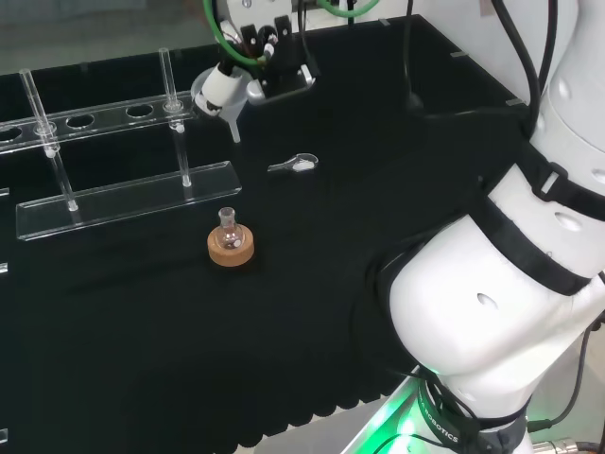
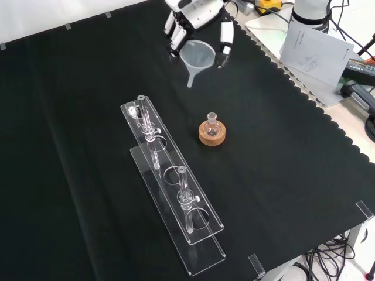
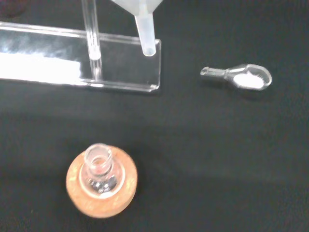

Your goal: Place the funnel on the round-bottom flask.

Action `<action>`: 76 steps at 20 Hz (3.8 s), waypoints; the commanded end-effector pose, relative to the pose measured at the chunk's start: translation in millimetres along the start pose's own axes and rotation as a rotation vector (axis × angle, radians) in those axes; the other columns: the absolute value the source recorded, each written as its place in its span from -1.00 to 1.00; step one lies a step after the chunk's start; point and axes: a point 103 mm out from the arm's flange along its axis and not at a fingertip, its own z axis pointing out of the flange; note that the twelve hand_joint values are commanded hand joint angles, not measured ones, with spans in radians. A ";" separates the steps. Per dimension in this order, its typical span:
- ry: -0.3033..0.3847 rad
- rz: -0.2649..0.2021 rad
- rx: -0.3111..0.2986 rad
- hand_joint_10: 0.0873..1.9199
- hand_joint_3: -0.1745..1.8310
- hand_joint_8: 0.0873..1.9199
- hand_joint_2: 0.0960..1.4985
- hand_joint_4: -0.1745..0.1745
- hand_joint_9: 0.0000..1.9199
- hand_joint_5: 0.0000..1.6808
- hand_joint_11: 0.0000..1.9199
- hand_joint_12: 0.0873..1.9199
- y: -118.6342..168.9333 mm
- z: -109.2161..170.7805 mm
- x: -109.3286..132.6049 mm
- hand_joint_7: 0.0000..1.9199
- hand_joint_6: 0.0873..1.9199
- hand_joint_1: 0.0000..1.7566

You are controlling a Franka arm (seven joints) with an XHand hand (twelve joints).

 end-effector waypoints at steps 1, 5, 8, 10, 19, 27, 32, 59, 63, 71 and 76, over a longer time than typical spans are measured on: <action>0.006 -0.036 0.025 -0.39 -0.34 -0.31 -0.01 -0.20 0.34 -0.11 -0.29 0.28 -5.2 23.4 19.0 -0.01 -0.32 -0.23; 0.005 -0.045 0.040 -0.39 -0.34 -0.30 -0.01 -0.21 0.33 -0.11 -0.29 0.28 -5.7 35.2 25.1 -0.01 -0.31 -0.23; 0.007 -0.050 0.051 -0.39 -0.34 -0.30 -0.01 -0.21 0.33 -0.12 -0.29 0.28 -6.0 42.3 27.9 -0.02 -0.31 -0.23; 0.013 -0.051 0.057 -0.39 -0.34 -0.30 -0.01 -0.21 0.33 -0.12 -0.29 0.28 -6.9 45.4 28.9 -0.02 -0.31 -0.23; 0.054 -0.048 0.071 -0.38 -0.33 -0.29 -0.01 -0.22 0.33 -0.12 -0.29 0.28 -7.4 55.3 27.7 -0.02 -0.30 -0.23; 0.073 -0.053 0.100 -0.38 -0.33 -0.28 -0.01 -0.23 0.32 -0.13 -0.28 0.28 -0.2 74.9 24.6 -0.06 -0.30 -0.23; 0.075 -0.059 0.113 -0.37 -0.33 -0.26 -0.01 -0.24 0.32 -0.13 -0.28 0.28 2.1 85.0 24.5 -0.07 -0.29 -0.23; 0.108 -0.078 0.081 -0.36 -0.33 -0.25 -0.01 -0.28 0.31 -0.14 -0.26 0.27 11.2 105.6 29.7 -0.08 -0.28 -0.23; 0.113 -0.080 0.095 -0.36 -0.33 -0.25 -0.01 -0.28 0.31 -0.13 -0.26 0.27 14.4 112.3 29.5 -0.08 -0.28 -0.23; 0.122 -0.077 0.115 -0.36 -0.32 -0.25 -0.01 -0.29 0.31 -0.13 -0.26 0.27 18.7 123.0 27.2 -0.08 -0.28 -0.23; 0.125 -0.078 0.114 -0.38 -0.32 -0.25 -0.01 -0.29 0.27 -0.13 -0.26 0.27 18.3 125.1 27.6 -0.09 -0.28 -0.23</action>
